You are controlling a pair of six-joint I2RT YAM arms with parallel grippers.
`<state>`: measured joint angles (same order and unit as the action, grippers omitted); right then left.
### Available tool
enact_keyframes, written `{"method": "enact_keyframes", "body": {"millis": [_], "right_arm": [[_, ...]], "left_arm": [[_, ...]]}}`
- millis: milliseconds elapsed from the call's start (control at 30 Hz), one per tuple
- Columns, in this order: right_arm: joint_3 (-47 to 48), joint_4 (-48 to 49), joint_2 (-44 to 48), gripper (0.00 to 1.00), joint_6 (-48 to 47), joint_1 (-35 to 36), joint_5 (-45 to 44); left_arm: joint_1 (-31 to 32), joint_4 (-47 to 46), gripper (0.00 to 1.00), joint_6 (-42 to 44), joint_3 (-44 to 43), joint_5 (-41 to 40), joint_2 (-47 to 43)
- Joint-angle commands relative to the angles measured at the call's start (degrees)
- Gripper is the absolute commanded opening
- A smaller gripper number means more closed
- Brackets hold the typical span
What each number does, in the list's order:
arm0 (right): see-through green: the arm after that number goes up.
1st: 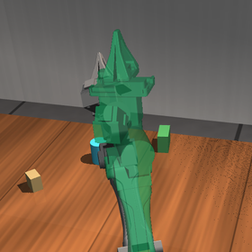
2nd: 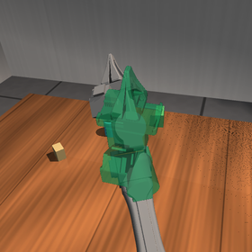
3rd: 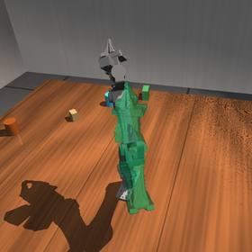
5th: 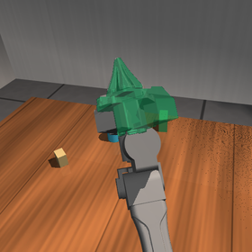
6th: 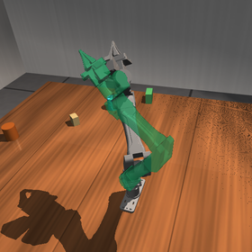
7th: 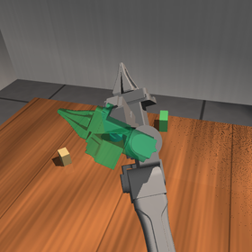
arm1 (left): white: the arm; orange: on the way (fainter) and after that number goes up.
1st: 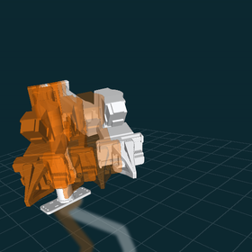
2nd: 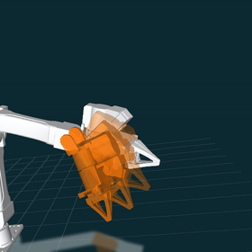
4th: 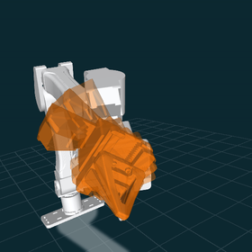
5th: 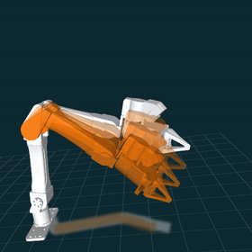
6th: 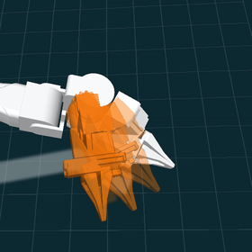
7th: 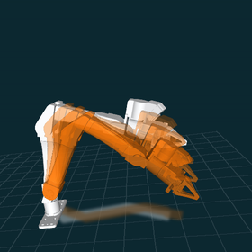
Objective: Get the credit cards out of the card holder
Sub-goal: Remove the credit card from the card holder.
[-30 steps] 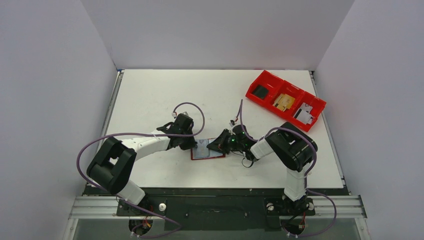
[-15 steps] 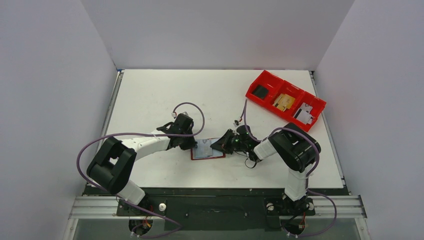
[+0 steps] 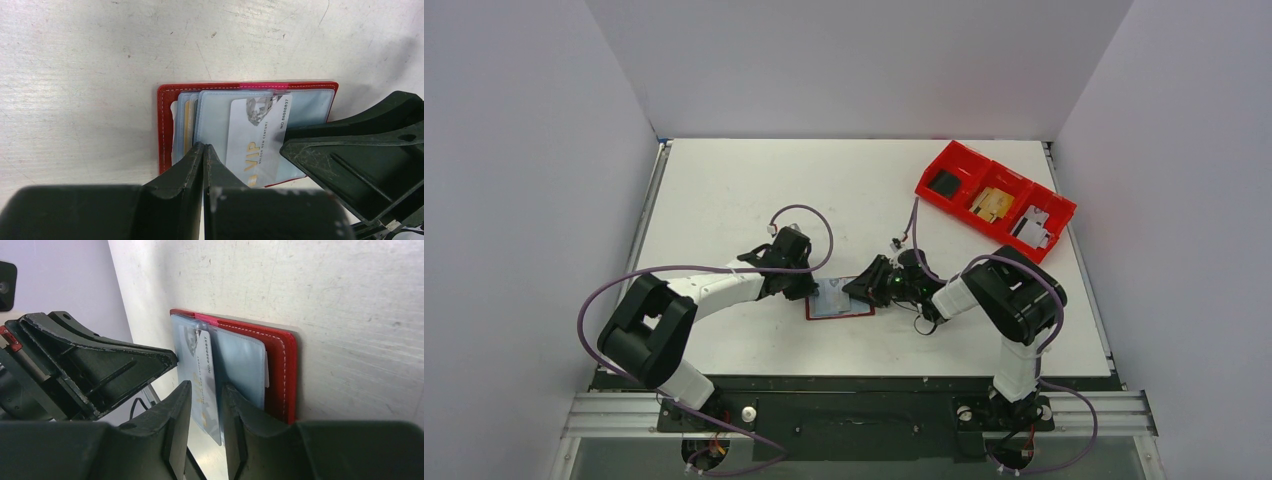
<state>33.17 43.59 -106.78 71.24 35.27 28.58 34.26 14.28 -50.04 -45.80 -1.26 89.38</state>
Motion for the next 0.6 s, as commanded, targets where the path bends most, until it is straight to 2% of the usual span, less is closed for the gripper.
{"method": "enact_keyframes", "body": {"millis": [0,300,433,467,533,567], "right_arm": [[1.41,0.18,-0.87,0.26,-1.19,0.73,-0.19],[3.0,-0.26,-2.59,0.25,-1.05,2.07,-0.2],[2.73,-0.26,-2.52,0.15,-0.95,2.0,-0.24],[2.62,-0.2,-2.19,0.08,-0.9,1.8,-0.31],[1.87,-0.11,-1.44,0.0,-0.94,1.15,-0.4],[1.3,-0.14,-1.08,0.0,-1.17,0.62,-0.38]], "left_arm": [[0.14,6.9,0.0,1.35,1.79,-3.23,3.77],[0.58,6.72,0.0,1.2,1.41,-3.12,4.12],[0.59,6.87,0.0,1.1,1.39,-3.26,4.19],[0.61,6.93,0.0,1.09,1.36,-3.33,4.16],[0.56,7.3,0.0,1.08,1.33,-3.63,4.09],[0.55,7.4,0.0,1.04,1.26,-3.69,4.01]]}}
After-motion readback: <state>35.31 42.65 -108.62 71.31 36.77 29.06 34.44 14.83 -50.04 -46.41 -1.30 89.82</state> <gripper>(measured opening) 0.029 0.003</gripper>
